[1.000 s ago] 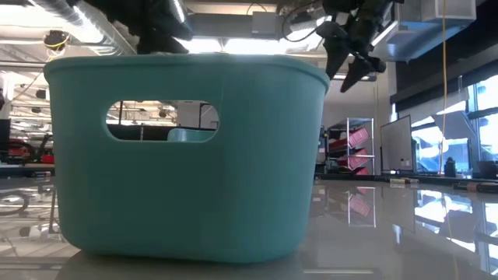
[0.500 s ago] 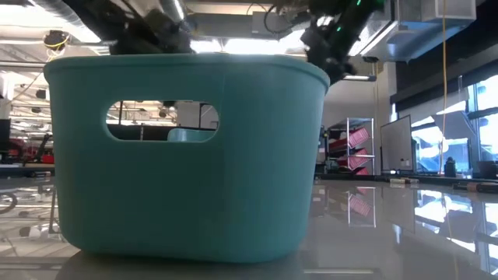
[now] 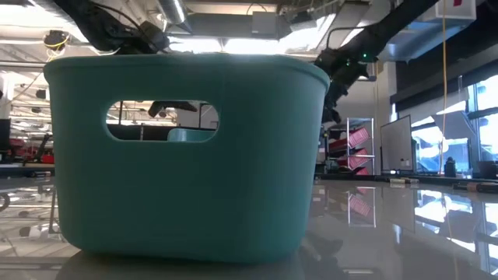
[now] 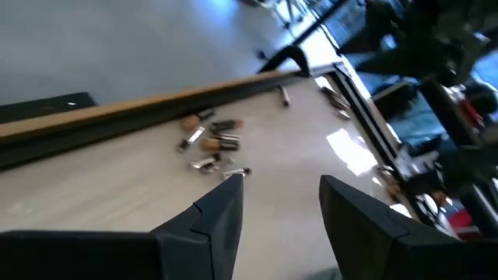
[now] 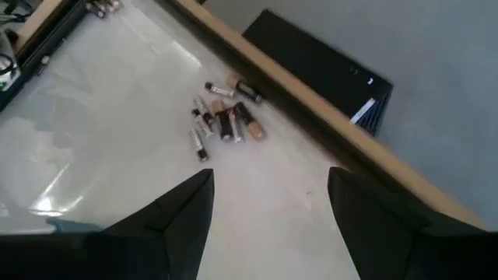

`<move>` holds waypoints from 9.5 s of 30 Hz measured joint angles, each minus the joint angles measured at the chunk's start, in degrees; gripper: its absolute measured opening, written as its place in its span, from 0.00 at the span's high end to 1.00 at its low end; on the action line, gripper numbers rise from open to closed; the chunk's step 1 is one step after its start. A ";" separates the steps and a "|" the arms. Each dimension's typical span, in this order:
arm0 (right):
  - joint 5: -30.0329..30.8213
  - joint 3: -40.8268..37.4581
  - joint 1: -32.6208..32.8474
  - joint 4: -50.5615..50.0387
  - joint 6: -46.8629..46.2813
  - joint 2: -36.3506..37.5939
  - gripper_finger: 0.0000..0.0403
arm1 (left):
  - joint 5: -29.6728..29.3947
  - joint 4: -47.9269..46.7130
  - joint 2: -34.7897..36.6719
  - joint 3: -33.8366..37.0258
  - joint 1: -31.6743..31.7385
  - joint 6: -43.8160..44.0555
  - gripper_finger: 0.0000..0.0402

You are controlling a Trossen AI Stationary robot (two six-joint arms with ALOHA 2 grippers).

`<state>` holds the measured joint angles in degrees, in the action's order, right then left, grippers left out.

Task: Sort batteries
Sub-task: Put the silver battery into the green bin, then put the large black battery into the blue bin

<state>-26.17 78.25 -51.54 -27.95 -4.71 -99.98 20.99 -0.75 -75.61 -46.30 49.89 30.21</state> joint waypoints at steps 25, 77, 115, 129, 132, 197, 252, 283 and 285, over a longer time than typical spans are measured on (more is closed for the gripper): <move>32.14 -5.39 3.01 -5.69 -31.75 -1.99 0.42 | 16.35 0.64 -3.78 -0.04 1.22 -7.76 0.60; 26.33 -5.10 5.85 -4.70 -25.42 -12.27 0.96 | 21.81 10.84 -3.58 -0.09 -2.56 -0.36 0.60; 35.92 -4.76 59.76 4.62 -47.64 7.01 0.96 | 19.24 -0.43 -3.58 -0.07 -2.76 -10.42 0.60; 44.41 -4.67 78.05 21.59 -62.35 -4.02 0.96 | 18.78 -0.20 -3.58 -0.07 -6.44 -5.43 0.60; 45.98 -4.67 80.48 23.18 -66.47 -6.63 0.96 | 18.79 -0.33 -3.58 -0.07 -7.26 -5.22 0.60; 36.03 -4.74 68.85 -1.14 -62.19 5.98 0.72 | 17.88 -2.19 -3.59 -0.04 -11.96 -11.73 0.60; 17.45 -36.86 16.97 -39.61 -13.30 9.76 0.72 | 6.46 -1.11 -3.63 -0.03 -13.18 -1.91 0.60; 13.13 -35.34 17.10 -30.90 -14.32 10.71 0.90 | 5.34 -1.18 -3.63 -0.04 -13.18 -1.65 0.60; 12.39 -32.84 17.10 -31.82 -14.33 12.21 0.90 | 5.34 -1.17 -3.63 -0.04 -13.21 -1.62 0.60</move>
<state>-13.78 45.41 -34.44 -59.77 -19.04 -87.77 26.33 -1.93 -79.24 -46.35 36.68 28.59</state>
